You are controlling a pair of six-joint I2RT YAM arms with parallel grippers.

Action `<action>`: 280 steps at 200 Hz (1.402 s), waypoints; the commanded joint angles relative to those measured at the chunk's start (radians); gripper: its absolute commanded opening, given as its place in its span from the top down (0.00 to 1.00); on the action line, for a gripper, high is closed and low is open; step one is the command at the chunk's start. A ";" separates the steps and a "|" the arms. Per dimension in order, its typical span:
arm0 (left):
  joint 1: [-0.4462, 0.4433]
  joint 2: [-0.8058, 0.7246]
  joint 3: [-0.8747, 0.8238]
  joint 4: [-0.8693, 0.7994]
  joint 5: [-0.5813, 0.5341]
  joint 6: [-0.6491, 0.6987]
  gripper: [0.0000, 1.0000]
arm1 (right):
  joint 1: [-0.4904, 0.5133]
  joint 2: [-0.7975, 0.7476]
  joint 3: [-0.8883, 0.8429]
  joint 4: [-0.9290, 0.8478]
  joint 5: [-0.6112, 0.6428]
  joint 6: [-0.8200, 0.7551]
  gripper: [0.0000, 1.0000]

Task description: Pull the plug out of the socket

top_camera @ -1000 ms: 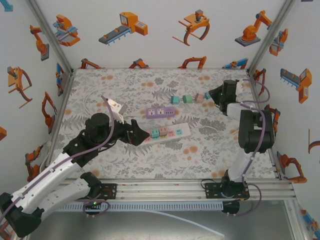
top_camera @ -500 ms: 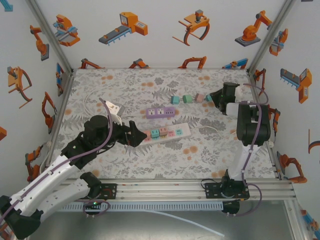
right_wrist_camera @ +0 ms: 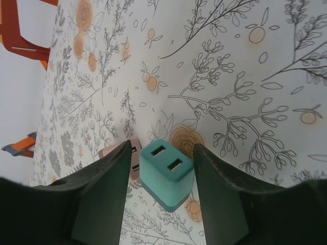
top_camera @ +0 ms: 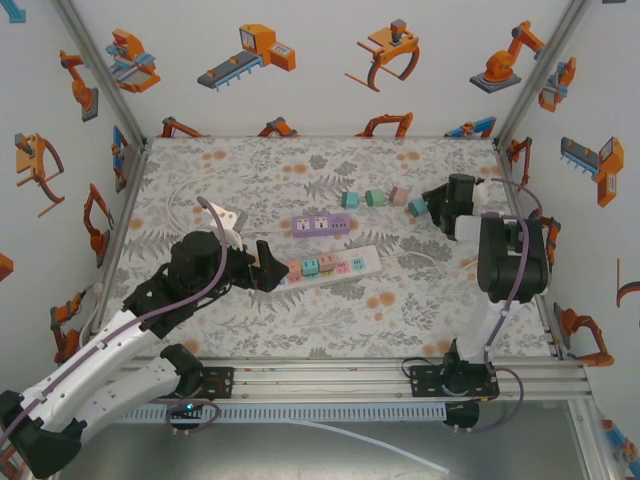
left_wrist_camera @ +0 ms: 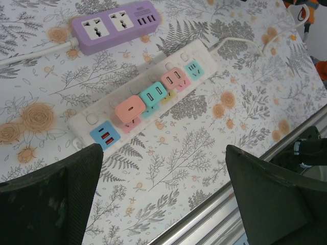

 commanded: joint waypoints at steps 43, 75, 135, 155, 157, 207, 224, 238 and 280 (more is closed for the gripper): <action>-0.003 0.004 0.007 -0.093 -0.198 -0.058 0.03 | -0.014 -0.288 -0.076 0.038 -0.039 -0.203 0.50; 0.004 0.013 -0.001 -0.105 -0.273 -0.099 0.03 | -0.004 -0.417 -0.083 0.073 -0.218 -0.395 0.52; 0.045 0.057 -0.011 -0.109 -0.311 -0.168 0.03 | 0.195 -0.635 -0.114 0.071 -0.593 -1.043 0.51; 0.059 0.067 -0.021 -0.103 -0.305 -0.188 0.03 | 0.264 -0.659 -0.104 0.008 -0.794 -1.230 0.50; 0.062 0.068 -0.022 -0.103 -0.304 -0.190 0.03 | 0.267 -0.659 -0.103 0.005 -0.803 -1.238 0.50; 0.104 0.084 -0.045 -0.117 -0.285 -0.231 0.03 | 0.431 -0.615 -0.012 -0.369 -0.988 -1.742 0.42; 0.109 0.087 -0.058 -0.111 -0.277 -0.226 0.03 | 0.474 -0.574 0.043 -0.516 -0.989 -1.872 0.40; 0.112 0.087 -0.069 -0.099 -0.271 -0.221 0.03 | 0.510 -0.528 0.094 -0.631 -0.957 -1.950 0.39; 0.115 0.108 -0.082 -0.081 -0.261 -0.212 0.03 | 0.585 -0.379 0.192 -0.799 -0.862 -2.070 0.37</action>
